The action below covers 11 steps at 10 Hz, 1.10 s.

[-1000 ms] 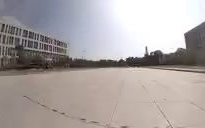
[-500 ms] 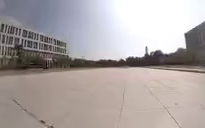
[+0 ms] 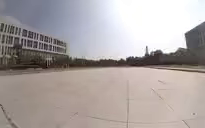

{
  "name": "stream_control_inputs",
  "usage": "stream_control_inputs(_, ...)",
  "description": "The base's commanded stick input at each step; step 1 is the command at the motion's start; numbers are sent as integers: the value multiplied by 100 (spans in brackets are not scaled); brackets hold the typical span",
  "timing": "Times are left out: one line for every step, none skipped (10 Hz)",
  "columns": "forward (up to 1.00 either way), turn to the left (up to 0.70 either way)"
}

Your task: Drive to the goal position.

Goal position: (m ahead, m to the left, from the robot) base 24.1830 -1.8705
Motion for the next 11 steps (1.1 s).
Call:
stream_control_inputs(65,0)
stream_control_inputs(64,0)
stream_control_inputs(62,0)
stream_control_inputs(60,0)
stream_control_inputs(59,0)
stream_control_inputs(60,0)
stream_control_inputs(58,0)
stream_control_inputs(58,0)
stream_control_inputs(56,0)
stream_control_inputs(56,0)
stream_control_inputs(55,0)
